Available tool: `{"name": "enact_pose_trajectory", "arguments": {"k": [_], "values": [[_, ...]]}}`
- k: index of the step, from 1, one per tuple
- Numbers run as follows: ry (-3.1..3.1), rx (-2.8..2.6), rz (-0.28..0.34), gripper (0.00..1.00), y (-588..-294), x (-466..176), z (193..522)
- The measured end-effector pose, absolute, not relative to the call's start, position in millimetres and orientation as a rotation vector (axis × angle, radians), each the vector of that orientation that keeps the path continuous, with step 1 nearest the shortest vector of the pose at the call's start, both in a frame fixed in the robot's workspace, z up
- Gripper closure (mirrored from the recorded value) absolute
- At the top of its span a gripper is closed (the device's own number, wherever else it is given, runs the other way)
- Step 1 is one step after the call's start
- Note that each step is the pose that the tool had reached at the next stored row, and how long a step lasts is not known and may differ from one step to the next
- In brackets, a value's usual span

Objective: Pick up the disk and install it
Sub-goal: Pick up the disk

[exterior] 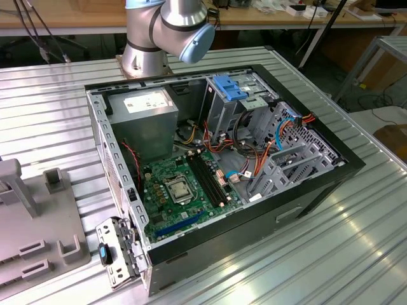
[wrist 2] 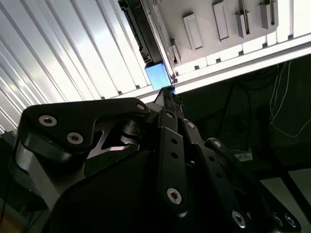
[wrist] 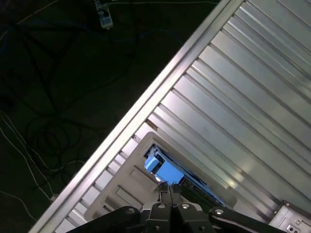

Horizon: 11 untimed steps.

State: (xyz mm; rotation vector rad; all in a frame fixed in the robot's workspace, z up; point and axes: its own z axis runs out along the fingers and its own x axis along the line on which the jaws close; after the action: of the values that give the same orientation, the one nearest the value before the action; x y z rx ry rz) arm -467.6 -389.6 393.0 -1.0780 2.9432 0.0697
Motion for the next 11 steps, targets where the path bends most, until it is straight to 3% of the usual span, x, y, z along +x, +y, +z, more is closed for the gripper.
{"name": "enact_pose_trajectory", "arguments": {"k": [11], "values": [[2.830,-1.359,0.070,0.89,-389.6,-467.5,393.2]]}}
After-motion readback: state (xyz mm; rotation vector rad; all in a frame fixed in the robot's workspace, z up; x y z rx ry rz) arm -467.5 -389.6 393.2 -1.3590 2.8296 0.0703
